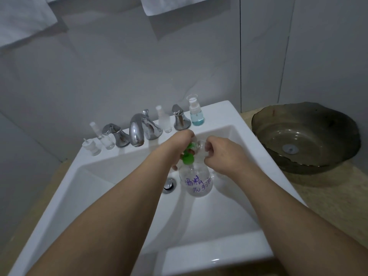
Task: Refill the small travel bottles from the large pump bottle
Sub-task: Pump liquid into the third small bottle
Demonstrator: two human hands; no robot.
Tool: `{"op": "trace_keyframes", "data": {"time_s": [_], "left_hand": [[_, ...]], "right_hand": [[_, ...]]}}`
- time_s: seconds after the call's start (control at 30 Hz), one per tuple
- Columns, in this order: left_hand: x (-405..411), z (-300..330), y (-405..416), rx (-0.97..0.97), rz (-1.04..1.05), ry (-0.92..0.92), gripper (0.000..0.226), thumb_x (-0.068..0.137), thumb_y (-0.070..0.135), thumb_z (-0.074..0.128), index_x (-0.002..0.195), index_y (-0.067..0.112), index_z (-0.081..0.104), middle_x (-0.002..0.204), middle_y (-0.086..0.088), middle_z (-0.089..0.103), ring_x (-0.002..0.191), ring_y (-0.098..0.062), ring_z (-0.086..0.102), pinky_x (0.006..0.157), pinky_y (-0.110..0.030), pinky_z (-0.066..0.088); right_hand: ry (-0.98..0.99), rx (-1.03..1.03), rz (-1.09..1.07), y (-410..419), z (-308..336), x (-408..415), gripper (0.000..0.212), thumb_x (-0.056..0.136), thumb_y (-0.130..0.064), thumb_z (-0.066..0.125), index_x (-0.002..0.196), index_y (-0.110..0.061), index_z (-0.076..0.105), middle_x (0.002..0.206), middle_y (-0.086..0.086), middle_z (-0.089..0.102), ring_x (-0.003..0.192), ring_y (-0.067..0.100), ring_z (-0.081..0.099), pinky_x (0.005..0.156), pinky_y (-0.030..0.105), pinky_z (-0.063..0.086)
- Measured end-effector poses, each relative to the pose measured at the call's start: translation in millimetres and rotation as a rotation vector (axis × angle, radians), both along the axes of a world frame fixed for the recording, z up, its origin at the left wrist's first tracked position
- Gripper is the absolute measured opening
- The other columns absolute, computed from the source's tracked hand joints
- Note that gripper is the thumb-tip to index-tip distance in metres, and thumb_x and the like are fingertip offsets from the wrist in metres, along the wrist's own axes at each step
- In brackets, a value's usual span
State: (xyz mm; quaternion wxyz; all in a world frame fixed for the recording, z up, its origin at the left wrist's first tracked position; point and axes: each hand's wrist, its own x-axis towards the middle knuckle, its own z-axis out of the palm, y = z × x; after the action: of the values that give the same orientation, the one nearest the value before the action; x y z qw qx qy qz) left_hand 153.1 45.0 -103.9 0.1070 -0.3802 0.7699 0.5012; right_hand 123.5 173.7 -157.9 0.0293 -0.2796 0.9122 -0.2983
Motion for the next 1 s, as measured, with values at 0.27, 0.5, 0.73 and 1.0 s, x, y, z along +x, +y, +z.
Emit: {"op": "trace_keyframes", "data": {"time_s": [0.27, 0.5, 0.73, 1.0], "left_hand": [[-2, -14, -5, -0.019, 0.036, -0.078, 0.021, 0.088, 0.026, 0.044, 0.095, 0.013, 0.060, 0.110, -0.012, 0.065, 0.104, -0.036, 0.057, 0.091, -0.075, 0.034], [-6, -18, 0, -0.012, 0.018, -0.086, 0.026, 0.085, 0.029, 0.044, 0.091, 0.011, 0.063, 0.112, -0.013, 0.067, 0.103, -0.038, 0.058, 0.089, -0.071, 0.038], [-4, -13, -6, 0.005, 0.006, 0.005, 0.034, 0.084, 0.041, 0.047, 0.106, 0.019, 0.062, 0.103, -0.007, 0.067, 0.096, -0.030, 0.059, 0.095, -0.057, 0.039], [-5, -8, -5, -0.069, 0.001, -0.047, 0.024, 0.091, 0.037, 0.044, 0.086, 0.017, 0.055, 0.101, -0.009, 0.061, 0.101, -0.031, 0.058, 0.095, -0.062, 0.038]], "right_hand": [[-0.063, 0.021, 0.035, -4, -5, -3, 0.021, 0.071, -0.017, 0.060, 0.087, -0.027, 0.051, 0.094, -0.006, 0.060, 0.085, 0.019, 0.055, 0.072, 0.029, 0.045], [-0.039, 0.053, 0.011, -2, -7, -6, 0.022, 0.072, -0.016, 0.061, 0.087, -0.028, 0.050, 0.095, -0.006, 0.061, 0.090, 0.019, 0.056, 0.074, 0.029, 0.045], [0.024, 0.003, 0.002, -3, -5, -5, 0.021, 0.072, -0.018, 0.061, 0.088, -0.027, 0.052, 0.092, -0.007, 0.062, 0.088, 0.020, 0.057, 0.073, 0.030, 0.045], [0.034, -0.007, 0.009, -3, -6, -5, 0.021, 0.073, -0.018, 0.061, 0.086, -0.028, 0.048, 0.093, -0.006, 0.061, 0.087, 0.020, 0.056, 0.070, 0.029, 0.043]]}}
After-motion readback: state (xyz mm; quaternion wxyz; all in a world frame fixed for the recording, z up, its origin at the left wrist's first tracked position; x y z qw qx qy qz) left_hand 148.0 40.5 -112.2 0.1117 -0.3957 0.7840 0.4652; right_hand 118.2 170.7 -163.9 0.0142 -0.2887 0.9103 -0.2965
